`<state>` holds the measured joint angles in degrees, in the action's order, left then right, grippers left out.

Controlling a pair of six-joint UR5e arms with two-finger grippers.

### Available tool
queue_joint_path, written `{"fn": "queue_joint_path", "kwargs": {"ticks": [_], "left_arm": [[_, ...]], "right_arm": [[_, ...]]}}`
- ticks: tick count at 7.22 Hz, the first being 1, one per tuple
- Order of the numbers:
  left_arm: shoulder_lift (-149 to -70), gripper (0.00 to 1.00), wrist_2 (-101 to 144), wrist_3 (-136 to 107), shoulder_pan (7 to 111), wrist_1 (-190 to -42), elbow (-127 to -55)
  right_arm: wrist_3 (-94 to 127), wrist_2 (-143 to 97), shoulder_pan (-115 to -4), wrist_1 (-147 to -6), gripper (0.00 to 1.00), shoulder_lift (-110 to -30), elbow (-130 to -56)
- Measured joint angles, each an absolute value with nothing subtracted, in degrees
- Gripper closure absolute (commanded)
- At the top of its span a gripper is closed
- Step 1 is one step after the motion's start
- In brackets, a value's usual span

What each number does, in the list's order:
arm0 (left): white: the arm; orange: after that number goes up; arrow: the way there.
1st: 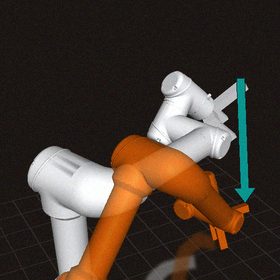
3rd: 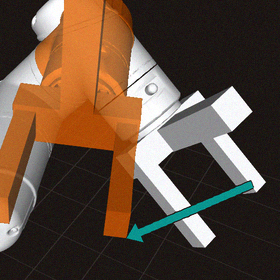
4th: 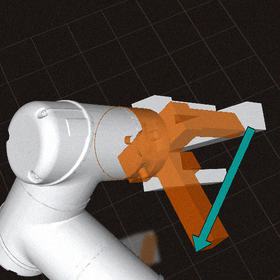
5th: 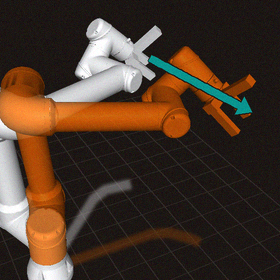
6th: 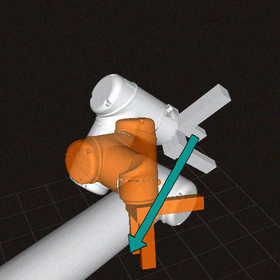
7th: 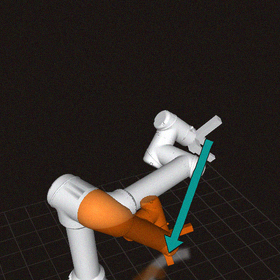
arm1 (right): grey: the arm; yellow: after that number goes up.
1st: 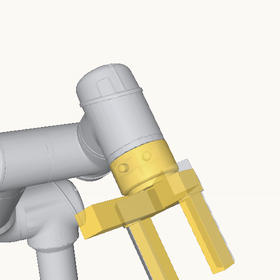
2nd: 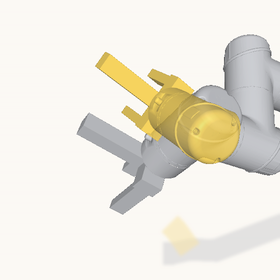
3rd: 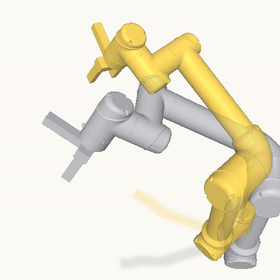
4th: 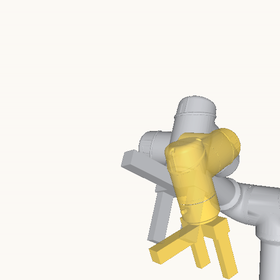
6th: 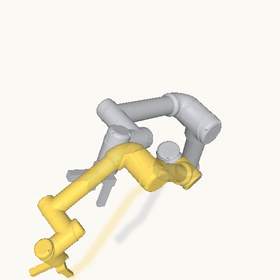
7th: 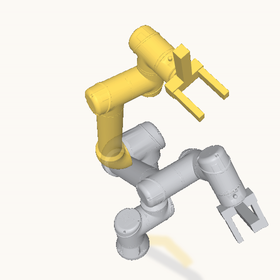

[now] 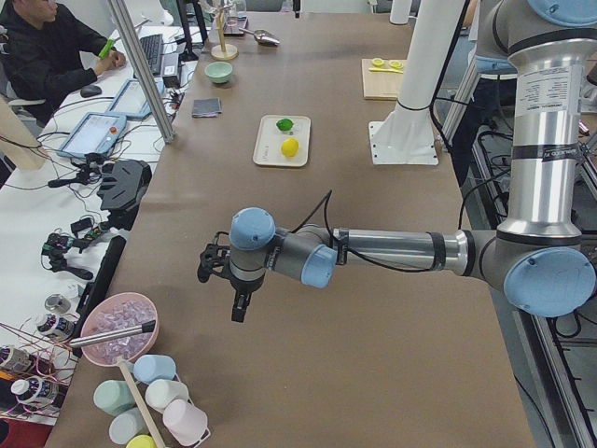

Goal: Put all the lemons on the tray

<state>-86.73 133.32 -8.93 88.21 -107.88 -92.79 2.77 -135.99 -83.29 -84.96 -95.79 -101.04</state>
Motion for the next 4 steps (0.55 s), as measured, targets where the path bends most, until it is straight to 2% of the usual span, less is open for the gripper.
{"fn": "queue_joint_path", "kwargs": {"ticks": [4], "left_arm": [[-84.9, 0.02, 137.3, -8.4, 92.3, -107.4, -93.5]], "right_arm": [[2.8, -136.3, -83.7, -85.0, 0.0, -96.3, -101.1]]}}
